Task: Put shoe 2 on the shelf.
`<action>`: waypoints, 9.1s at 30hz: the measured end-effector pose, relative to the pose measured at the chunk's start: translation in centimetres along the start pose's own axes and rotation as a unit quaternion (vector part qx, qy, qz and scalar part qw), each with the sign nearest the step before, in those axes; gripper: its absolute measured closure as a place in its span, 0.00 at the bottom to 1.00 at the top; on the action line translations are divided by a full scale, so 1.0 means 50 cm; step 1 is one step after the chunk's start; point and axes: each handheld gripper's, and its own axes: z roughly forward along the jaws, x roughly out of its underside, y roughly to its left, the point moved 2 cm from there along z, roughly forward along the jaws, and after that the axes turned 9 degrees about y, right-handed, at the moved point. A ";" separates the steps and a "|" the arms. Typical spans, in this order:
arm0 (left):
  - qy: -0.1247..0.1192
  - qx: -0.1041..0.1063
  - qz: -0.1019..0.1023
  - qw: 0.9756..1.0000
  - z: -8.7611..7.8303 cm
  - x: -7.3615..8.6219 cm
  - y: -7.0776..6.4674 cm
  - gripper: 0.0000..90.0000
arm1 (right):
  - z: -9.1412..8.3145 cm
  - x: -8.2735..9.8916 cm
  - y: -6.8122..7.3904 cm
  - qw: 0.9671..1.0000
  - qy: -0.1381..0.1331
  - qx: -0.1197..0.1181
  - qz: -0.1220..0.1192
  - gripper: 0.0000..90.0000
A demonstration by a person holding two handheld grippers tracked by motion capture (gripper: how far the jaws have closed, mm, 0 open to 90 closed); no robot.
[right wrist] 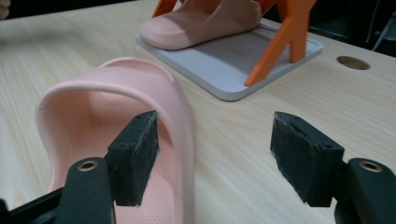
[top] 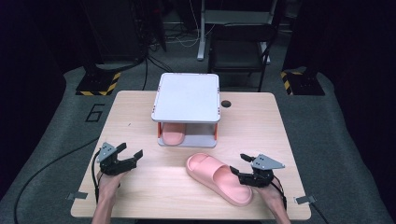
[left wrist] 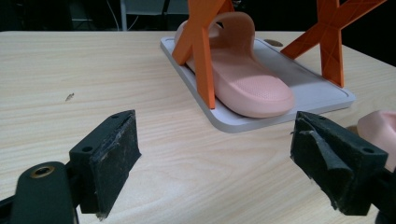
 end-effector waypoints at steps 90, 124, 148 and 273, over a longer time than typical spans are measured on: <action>0.010 0.088 0.022 0.996 0.047 -0.025 -0.114 0.17 | 0.113 -0.312 -0.045 0.997 -0.068 0.021 0.033 0.27; 0.056 0.042 0.056 0.996 0.279 -0.089 -0.248 0.52 | 0.183 -0.356 -0.082 0.999 -0.023 0.011 0.036 0.28; 0.153 0.148 0.238 0.948 0.225 0.002 -0.339 0.01 | 0.183 -0.359 -0.080 0.999 -0.016 0.012 0.039 0.27; 0.003 -0.020 0.000 1.000 -0.004 0.003 0.003 0.16 | -0.083 0.046 -0.078 0.968 -0.116 0.183 0.128 0.27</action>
